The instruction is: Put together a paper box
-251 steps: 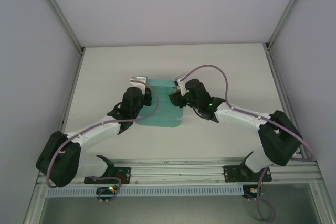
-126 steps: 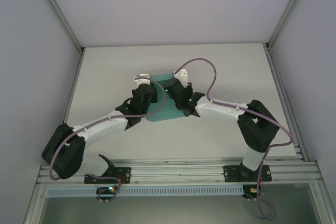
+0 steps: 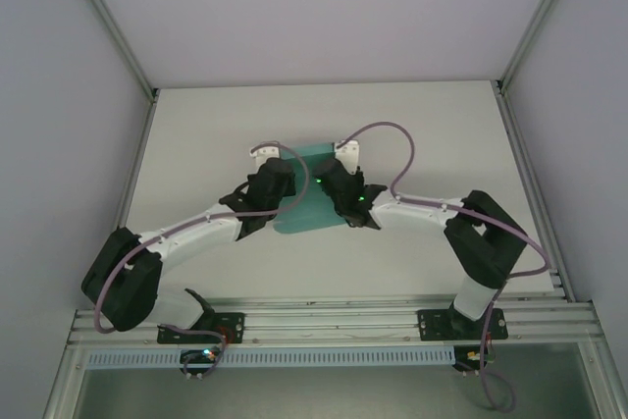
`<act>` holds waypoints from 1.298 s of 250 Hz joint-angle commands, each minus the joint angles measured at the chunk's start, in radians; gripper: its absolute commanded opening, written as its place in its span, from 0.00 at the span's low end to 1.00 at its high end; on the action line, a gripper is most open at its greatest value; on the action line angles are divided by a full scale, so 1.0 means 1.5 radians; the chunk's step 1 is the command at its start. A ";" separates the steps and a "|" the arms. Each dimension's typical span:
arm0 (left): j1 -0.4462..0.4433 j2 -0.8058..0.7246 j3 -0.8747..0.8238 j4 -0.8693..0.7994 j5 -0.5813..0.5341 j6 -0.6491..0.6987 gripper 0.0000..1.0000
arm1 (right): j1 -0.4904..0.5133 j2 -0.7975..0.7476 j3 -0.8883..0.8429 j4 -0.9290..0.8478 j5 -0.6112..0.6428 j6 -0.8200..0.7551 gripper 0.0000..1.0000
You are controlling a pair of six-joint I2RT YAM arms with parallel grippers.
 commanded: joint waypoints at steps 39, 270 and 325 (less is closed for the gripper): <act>0.033 -0.024 0.001 0.036 0.009 0.014 0.00 | -0.069 -0.069 -0.102 0.248 -0.223 -0.124 0.52; 0.039 -0.045 0.008 0.006 0.078 0.060 0.00 | -0.157 -0.351 -0.164 -0.019 -0.535 -0.344 1.00; 0.040 -0.049 0.007 0.007 0.097 0.066 0.00 | -0.278 -0.407 -0.192 -0.063 -0.633 -0.323 0.94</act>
